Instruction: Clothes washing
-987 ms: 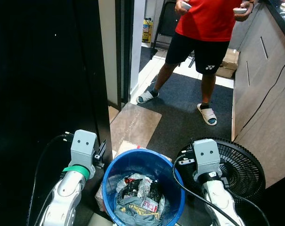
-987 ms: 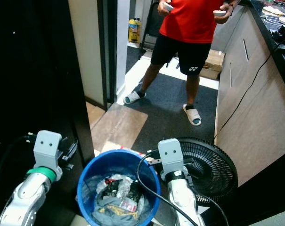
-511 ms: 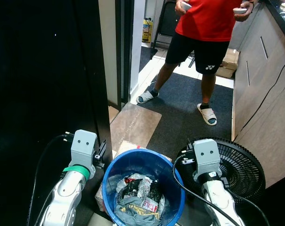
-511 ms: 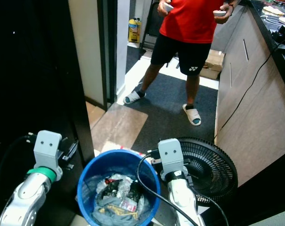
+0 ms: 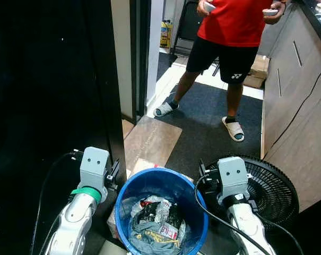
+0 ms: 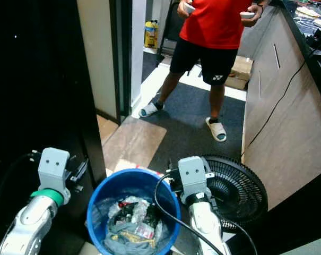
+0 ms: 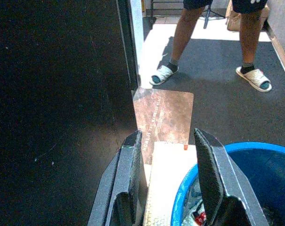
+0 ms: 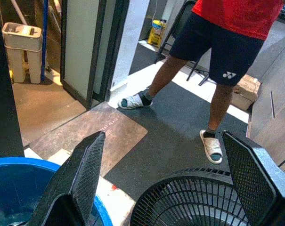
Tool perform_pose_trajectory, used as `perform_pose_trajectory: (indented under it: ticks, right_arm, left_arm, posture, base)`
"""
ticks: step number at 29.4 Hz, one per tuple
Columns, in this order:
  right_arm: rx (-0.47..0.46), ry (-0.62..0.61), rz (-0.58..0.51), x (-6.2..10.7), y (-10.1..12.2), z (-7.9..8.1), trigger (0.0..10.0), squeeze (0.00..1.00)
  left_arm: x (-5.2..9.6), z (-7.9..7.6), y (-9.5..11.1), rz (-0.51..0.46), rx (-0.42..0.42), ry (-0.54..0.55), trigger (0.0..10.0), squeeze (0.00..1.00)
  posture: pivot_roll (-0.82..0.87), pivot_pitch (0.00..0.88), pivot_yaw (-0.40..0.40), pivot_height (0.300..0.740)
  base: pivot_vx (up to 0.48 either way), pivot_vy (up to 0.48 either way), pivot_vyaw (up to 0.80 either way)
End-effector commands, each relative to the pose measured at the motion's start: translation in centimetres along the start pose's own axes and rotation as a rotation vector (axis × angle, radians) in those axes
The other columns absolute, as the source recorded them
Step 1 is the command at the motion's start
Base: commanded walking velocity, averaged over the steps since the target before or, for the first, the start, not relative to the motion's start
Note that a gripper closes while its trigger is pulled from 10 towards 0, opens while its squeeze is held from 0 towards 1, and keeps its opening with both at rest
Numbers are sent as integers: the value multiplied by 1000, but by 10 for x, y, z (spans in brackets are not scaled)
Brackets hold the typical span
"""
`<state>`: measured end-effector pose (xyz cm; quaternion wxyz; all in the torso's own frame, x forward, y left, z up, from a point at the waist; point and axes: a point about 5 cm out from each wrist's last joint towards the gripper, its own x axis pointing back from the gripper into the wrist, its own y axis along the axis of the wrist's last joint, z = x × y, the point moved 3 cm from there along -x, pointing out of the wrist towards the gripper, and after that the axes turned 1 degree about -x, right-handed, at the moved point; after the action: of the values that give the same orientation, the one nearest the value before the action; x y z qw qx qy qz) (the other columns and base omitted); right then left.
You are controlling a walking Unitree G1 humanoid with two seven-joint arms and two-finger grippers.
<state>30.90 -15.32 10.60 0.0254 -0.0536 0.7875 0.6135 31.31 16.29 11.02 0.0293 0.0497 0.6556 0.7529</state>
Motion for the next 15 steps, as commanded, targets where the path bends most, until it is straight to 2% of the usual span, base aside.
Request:
perform_pose_trajectory:
  ticks: [1,2,3,4,5,7,8,15]
  right_arm:
    - [4,-17,31,3,-7,-3,10000,1000]
    - [4,-17,31,3,-7,-3,10000,1000]
    - [8,-21,33,3,-7,-3,10000,196]
    - [8,-21,33,3,-7,-3,10000,196]
    - [11,-24,33,3,-7,-4,7608,0]
    - [11,-24,33,3,-7,-4,7608,0]
    - [11,-23,30,2,-7,-3,0,0]
    - [9,-17,21,3,-5,-2,0,0]
  left_arm:
    - [2,-3,-7,23,-8,-12,10000,0]
    - [2,-3,-7,23,-8,-12,10000,0]
    - [2,-3,-7,24,-8,-13,10000,0]
    - [2,-3,-7,24,-8,-13,10000,0]
    - [2,-3,-7,24,-8,-13,10000,0]
    - [2,-3,-7,24,-8,-13,10000,0]
    - [2,-3,-7,24,-9,-13,10000,0]
    - [2,-3,-7,25,-9,-12,10000,0]
  posture:
    - [79,18,-9,740]
    - [79,18,-9,740]
    - [79,18,-9,740]
    - [79,18,-9,740]
    - [79,18,-9,740]
    - [79,18,-9,740]
    - [79,18,-9,740]
    - [81,20,-8,740]
  base:
    - [0,0,0]
    - [0,0,0]
    - [0,0,0]
    - [0,0,0]
    - [0,0,0]
    - [0,0,0]
    - [0,0,0]
    - [0,0,0]
